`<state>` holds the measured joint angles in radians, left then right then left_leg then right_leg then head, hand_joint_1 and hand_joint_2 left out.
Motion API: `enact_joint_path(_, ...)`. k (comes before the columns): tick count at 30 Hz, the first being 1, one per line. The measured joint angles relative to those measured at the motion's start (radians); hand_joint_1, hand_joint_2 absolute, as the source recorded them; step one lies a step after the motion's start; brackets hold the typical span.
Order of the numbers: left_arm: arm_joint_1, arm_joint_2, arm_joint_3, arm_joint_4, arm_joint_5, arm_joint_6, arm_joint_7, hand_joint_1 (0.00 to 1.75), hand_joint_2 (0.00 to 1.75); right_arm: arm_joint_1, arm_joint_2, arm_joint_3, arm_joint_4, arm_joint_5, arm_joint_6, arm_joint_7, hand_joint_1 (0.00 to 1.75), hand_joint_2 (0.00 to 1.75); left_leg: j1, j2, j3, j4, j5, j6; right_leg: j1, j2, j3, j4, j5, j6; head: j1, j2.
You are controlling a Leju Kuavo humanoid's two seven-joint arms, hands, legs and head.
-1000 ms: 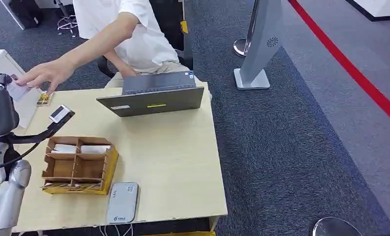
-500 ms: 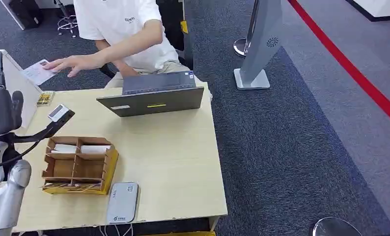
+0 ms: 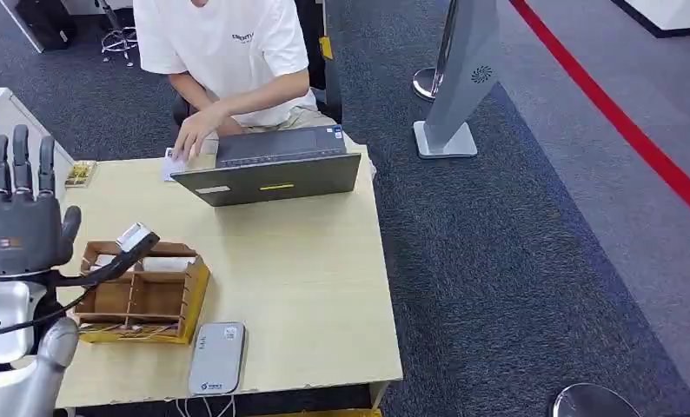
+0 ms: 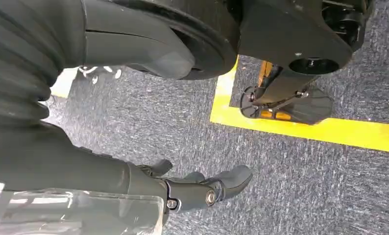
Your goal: Pass the card to the sensor for recognition and then transmit it.
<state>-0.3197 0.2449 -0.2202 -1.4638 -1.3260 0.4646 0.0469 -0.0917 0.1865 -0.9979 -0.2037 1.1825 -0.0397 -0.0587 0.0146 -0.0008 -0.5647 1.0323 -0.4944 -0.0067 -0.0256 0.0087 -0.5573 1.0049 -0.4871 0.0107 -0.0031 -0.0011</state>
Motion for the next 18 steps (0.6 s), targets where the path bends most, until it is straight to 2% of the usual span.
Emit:
enact_joint_path(2, 0.047, -0.01, -0.032, -0.03, -0.01, -0.022, 0.008, 0.0, 1.75, 0.001, 0.0, -0.006, 0.0, -0.009, -0.001, -0.002, 0.0, 1.75, 0.0, 0.0, 0.0, 0.0, 0.0, 0.0, 0.0, 0.0, 0.0, 0.0, 0.0, 0.0, 0.0, 0.0)
enact_joint_path(6, 0.126, -0.022, -0.104, -0.089, -0.016, -0.026, 0.021, 0.0, 1.75, 0.006, 0.0, -0.021, 0.0, -0.022, -0.001, -0.007, 0.0, 1.75, 0.0, 0.0, 0.0, 0.0, -0.001, 0.0, 0.0, 0.0, 0.0, 0.0, 0.0, 0.0, 0.0, 0.0)
enact_joint_path(18, 0.288, -0.031, -0.192, -0.199, 0.003, -0.035, 0.008, 0.0, 1.75, 0.009, 0.008, -0.055, 0.0, -0.058, -0.035, -0.013, 0.0, 1.75, 0.0, 0.0, 0.0, 0.0, -0.001, 0.0, 0.0, 0.0, 0.0, 0.0, 0.0, 0.0, 0.0, 0.0)
